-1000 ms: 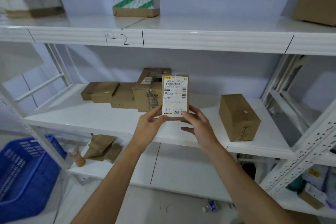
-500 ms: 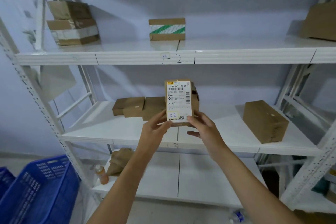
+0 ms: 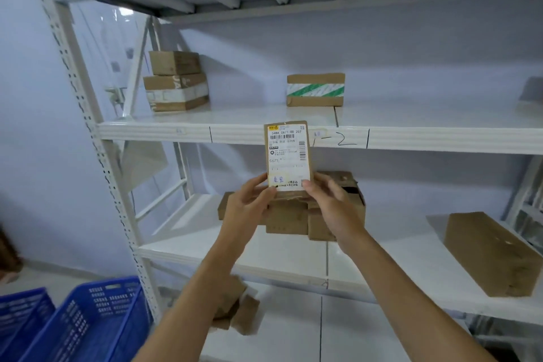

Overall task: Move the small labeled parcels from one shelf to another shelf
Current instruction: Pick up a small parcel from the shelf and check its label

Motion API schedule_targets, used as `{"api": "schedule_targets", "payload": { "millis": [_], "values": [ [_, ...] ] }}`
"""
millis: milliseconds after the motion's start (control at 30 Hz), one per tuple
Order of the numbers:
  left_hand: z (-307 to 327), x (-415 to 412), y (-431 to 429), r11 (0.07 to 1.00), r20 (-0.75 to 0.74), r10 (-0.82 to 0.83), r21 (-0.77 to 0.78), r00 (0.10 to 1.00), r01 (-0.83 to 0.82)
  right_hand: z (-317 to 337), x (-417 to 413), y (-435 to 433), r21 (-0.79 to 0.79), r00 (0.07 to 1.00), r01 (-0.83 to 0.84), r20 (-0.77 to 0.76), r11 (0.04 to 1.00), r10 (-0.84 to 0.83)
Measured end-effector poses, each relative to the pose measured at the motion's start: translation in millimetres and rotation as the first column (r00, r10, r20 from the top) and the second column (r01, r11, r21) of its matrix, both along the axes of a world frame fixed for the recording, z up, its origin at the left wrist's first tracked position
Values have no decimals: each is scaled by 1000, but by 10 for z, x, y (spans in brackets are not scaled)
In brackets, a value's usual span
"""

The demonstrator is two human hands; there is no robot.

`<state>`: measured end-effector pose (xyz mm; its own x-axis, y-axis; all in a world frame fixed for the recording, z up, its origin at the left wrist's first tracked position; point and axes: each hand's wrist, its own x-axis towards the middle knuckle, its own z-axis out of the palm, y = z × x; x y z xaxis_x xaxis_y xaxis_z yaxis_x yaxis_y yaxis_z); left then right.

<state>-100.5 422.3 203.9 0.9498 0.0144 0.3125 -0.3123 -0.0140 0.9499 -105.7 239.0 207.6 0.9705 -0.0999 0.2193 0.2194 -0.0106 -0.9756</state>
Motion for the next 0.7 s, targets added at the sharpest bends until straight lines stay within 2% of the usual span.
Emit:
{"api": "schedule_targets", "payload": {
  "millis": [133,367,700],
  "values": [
    [283,195,230,996,17,85,-17,996,-85,300,337,247,-19,996,-85,31,996,85],
    [743,495,610,982,113,186,5,976,-187,715,863,695,-38,982,-140,125,989,143],
    [1094,1303,1407,990,158,144,-26,977,-141,1138,1451,1453,-189,981,-58,169,980,91]
  ]
}}
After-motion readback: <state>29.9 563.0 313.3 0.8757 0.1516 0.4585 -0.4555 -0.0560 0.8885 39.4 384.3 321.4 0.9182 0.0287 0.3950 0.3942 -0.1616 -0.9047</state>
